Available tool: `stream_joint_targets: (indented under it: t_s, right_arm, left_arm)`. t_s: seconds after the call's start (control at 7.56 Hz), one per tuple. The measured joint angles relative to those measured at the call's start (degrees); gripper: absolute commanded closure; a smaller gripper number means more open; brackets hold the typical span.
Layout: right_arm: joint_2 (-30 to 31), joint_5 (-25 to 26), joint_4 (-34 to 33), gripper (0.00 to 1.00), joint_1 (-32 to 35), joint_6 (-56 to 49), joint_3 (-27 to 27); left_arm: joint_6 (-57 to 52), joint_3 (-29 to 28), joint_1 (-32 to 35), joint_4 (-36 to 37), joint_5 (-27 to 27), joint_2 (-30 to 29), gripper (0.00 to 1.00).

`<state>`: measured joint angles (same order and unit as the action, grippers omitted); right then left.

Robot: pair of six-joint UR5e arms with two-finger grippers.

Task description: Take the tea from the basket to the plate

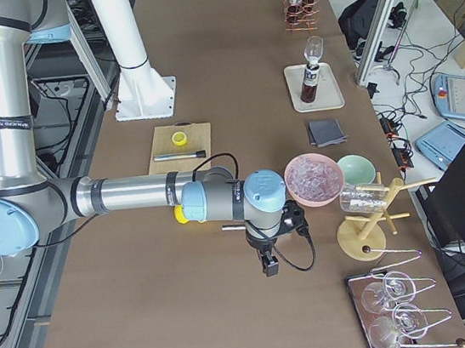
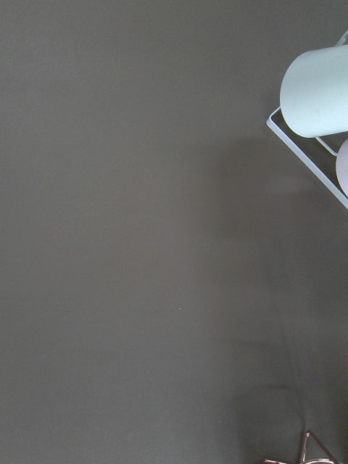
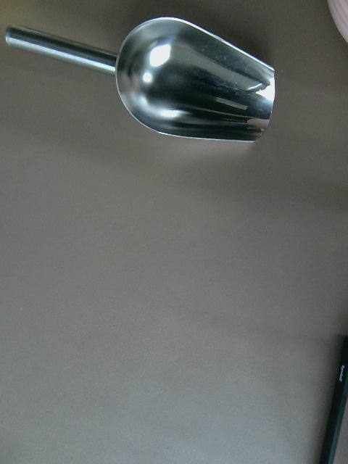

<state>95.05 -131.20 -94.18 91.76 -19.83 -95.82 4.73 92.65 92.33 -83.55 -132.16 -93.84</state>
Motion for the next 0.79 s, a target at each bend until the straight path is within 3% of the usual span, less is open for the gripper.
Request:
stream_joint_targets:
  t_s: [0.79]
  right_arm:
    - [-0.35,-0.02,-0.04,0.0,0.0,0.14,-0.03]
  left_arm:
    - [0.09,0.12,-1.04,-5.43,0.2,0.31,0.02]
